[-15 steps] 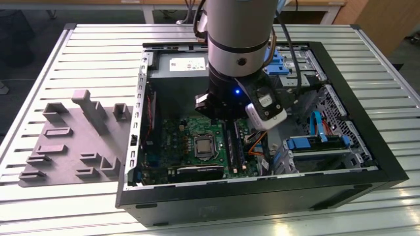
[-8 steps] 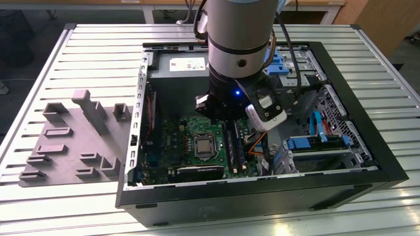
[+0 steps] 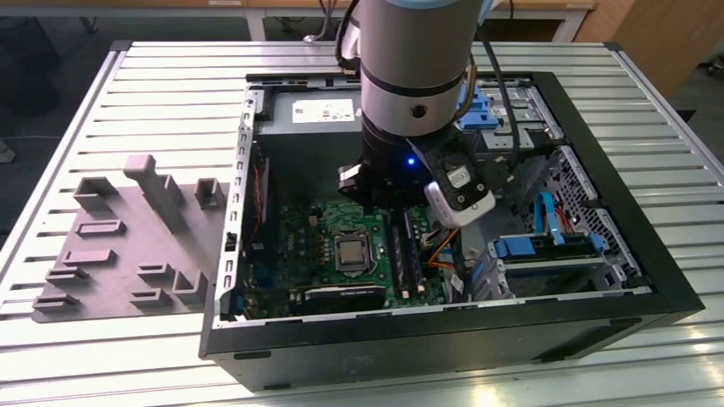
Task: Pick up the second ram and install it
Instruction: 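Insert the second ram into the second slot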
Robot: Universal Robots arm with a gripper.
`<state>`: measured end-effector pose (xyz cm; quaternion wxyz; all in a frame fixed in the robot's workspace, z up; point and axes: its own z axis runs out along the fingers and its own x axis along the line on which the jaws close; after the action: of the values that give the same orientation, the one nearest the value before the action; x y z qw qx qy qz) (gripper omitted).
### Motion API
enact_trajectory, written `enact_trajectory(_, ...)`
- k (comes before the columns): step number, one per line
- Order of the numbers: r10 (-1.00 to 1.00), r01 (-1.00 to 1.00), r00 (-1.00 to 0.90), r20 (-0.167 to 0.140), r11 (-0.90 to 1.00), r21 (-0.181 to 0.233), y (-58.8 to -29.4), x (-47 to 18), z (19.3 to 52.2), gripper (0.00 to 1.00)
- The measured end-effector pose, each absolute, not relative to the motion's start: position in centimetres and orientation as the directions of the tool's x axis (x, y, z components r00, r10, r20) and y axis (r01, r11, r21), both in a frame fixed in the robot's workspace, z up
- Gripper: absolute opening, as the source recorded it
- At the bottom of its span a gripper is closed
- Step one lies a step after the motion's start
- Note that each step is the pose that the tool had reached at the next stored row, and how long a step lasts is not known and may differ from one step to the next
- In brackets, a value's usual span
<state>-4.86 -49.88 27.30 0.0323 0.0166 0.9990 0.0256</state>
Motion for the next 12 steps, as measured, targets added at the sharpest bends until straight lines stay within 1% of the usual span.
enact_trajectory(12, 0.035, 0.032, -0.997, -0.064, 0.998, 0.052, -49.88, -4.54, 26.96, 0.12)
